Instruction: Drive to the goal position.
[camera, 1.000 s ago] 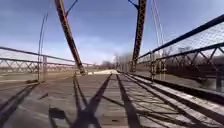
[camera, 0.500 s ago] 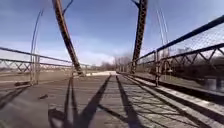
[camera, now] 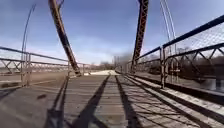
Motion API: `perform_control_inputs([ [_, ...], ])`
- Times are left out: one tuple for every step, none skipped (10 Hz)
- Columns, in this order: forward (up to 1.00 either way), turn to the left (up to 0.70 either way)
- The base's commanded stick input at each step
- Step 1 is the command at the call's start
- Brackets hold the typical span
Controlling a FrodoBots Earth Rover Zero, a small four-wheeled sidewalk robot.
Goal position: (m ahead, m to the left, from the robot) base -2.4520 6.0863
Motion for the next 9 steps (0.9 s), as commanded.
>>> perform_control_inputs([
  [1.0,0.0],
  [1.0,0.0],
  [1.0,0.0],
  [1.0,0.0],
  [1.0,0.0],
  [1.0,0.0],
  [1.0,0.0],
  [1.0,0.0],
  [1.0,0.0],
])
